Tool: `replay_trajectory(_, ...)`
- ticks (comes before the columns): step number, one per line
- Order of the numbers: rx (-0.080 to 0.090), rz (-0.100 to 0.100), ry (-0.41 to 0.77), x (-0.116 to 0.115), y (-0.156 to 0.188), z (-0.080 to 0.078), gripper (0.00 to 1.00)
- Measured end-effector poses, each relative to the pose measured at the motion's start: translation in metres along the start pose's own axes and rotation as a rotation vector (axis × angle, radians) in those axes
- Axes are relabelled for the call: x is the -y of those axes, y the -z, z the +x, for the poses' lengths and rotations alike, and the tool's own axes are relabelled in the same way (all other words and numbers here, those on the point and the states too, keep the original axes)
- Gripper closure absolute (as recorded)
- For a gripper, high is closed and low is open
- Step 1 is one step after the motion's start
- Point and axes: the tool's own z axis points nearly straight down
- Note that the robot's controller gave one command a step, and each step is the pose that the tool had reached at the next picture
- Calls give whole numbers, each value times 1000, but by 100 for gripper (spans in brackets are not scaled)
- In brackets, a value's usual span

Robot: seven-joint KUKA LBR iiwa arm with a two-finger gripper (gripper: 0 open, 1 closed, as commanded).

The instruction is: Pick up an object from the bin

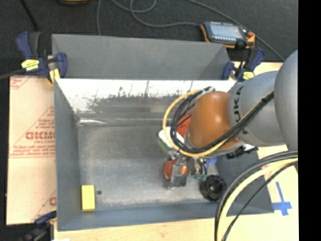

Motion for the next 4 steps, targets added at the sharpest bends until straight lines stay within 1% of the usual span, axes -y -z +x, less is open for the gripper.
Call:
replay_trajectory(3, -1, 0, 0, 0, 4, 1, 100)
replay_trajectory(4, -6, 0, 0, 0, 12, 2, 100)
